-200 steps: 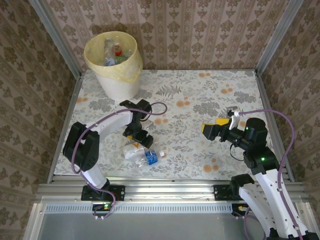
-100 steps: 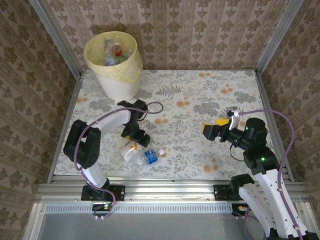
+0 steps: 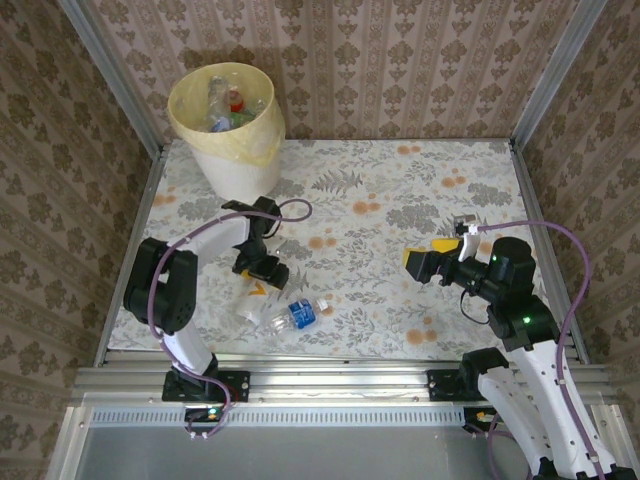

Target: Throw the plastic bottles in the bin

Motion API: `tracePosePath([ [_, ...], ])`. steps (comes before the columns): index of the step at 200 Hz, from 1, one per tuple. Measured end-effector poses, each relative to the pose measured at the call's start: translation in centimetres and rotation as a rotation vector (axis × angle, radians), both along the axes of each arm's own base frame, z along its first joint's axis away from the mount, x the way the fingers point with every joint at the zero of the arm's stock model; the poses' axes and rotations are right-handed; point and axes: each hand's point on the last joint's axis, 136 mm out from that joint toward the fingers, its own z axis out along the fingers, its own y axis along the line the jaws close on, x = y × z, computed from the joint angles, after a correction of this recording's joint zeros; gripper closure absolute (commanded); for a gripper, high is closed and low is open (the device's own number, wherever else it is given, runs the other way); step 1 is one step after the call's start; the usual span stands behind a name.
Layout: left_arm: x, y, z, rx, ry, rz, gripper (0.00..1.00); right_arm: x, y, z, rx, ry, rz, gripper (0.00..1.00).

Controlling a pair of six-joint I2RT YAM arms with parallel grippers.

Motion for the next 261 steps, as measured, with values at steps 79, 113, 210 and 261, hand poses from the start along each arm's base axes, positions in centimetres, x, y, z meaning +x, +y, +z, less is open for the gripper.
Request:
tracePosePath([
  [79,-0.3,0.2,-1.4,0.009,0.013,0.026,0.32,0.0,0.0,0.0,0.0,0.0,0.0,0.0],
  [113,-0.2,0.1,-1.3,0.001,0.008,0.032,0.38,0.0,0.0,0.0,0.0,0.0,0.0,0.0],
  [210,3.1,-0.3,5.1,-0.205,-0.222,0.126,0.51,0.0,0.0,0.0,-0.001,0.0,-0.001,0.0],
  [261,3.9,-1.4,11.6,-0.367,-0.425,0.141,0.52,0.0,0.0,0.0,-0.001,0.0,-0.001,0.0],
])
